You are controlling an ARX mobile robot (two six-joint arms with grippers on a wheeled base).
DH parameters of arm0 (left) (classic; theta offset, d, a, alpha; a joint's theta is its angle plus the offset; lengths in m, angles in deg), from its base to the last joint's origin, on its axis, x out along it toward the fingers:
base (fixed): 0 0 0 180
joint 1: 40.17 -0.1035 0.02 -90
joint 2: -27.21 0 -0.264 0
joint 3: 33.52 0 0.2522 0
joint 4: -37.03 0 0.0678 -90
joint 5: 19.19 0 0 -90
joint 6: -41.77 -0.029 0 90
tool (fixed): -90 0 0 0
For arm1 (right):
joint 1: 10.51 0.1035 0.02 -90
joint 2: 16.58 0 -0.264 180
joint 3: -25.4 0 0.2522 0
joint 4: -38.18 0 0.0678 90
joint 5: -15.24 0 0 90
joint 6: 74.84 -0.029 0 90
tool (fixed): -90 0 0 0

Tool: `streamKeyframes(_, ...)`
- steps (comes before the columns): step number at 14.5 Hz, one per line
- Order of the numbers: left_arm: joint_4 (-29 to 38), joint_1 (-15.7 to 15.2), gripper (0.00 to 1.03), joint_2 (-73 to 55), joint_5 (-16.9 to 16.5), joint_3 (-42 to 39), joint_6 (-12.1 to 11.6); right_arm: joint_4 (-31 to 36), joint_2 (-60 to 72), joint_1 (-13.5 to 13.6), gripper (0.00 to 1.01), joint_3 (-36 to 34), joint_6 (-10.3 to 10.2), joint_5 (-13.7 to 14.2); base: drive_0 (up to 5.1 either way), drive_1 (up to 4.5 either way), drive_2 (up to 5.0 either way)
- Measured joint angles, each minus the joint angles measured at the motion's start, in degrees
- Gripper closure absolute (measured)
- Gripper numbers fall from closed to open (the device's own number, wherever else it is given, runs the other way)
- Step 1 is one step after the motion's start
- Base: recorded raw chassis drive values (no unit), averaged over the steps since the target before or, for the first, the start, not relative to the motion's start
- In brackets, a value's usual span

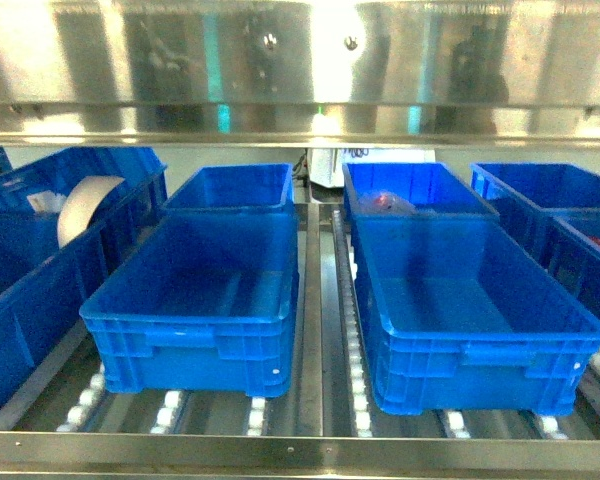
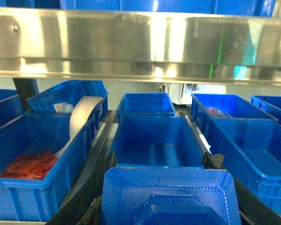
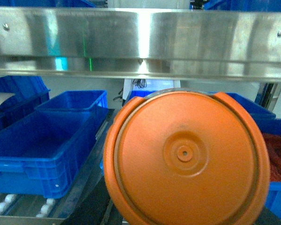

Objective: Sort blue parts and orange caps into right shelf containers

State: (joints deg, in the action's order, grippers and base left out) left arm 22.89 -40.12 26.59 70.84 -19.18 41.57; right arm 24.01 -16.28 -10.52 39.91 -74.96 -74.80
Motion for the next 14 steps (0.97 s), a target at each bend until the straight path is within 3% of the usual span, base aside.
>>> streamKeyframes(9,0.0,0.0,0.6,0.0,0.0,0.0,0.0,0.1,0.0,0.0,0.6,0.0,0.0,0.0,-5.0,2.49,2.5)
streamKeyframes(14,0.0,0.0,0.6,0.0,0.0,0.0,0.0,0.0,0.0,0.0,0.6,0.0,0.0,0.0,0.0,0.0,0.0)
